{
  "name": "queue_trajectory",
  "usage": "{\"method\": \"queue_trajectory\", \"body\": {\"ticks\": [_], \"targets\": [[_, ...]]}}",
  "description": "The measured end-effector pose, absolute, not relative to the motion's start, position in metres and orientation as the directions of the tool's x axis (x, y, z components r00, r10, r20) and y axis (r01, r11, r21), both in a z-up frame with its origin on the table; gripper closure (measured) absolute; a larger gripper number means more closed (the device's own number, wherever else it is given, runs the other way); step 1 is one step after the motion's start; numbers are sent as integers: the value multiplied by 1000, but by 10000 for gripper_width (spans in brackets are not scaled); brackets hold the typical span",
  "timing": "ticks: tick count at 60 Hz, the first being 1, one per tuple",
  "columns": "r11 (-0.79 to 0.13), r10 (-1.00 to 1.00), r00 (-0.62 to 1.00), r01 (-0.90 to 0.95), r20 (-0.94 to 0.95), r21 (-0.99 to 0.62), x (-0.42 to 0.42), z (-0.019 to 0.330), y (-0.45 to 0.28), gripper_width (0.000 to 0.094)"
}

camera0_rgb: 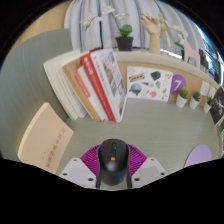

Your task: Arrange mouse

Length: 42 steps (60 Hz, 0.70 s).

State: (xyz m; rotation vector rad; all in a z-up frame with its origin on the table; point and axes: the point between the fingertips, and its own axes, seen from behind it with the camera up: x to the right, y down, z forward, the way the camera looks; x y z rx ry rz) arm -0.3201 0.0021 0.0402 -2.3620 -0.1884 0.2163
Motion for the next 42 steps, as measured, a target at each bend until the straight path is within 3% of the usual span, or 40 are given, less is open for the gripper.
{"method": "queue_trajectory", "body": {"ticks": [11,20,29,42], "targets": [[-569,197,979,67,-57,-820,-210,161,18,584],[-485,142,990,65,-6,-872,-104,213,28,584],[-513,63,997,-2,-40,-858,-18,189,25,585],[-660,40,999,4,-30,-752,32,80,-6,587]]}}
